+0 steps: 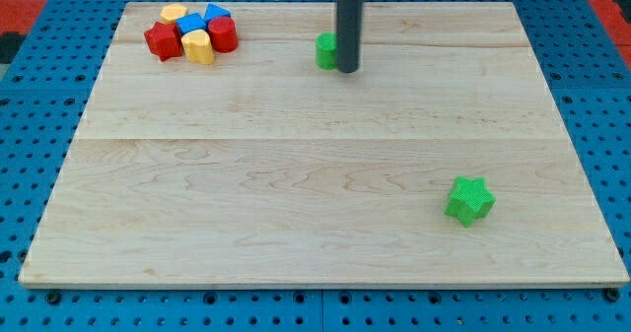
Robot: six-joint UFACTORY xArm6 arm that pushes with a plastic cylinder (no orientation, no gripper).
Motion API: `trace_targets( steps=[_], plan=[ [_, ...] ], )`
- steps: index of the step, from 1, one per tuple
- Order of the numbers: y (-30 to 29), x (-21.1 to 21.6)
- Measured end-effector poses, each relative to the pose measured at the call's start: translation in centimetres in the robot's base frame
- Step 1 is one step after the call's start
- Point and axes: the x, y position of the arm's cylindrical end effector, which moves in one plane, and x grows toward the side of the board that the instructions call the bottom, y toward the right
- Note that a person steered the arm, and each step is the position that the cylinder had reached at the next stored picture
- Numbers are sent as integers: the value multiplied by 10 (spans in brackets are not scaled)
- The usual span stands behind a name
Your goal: Push the green star towards the center of the board
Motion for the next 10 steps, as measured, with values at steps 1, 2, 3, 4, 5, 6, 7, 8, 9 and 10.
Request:
trace_targets(
  steps=[1, 2, 3, 4, 5, 6, 7, 8, 9, 10],
  plan=[
    [-30, -26],
    [-94, -52],
    [-126, -72],
    [-131, -72],
    [-28, -59],
    [70, 31],
    [160, 134],
    [211, 186],
    [145, 212],
    [58, 205]
  ],
)
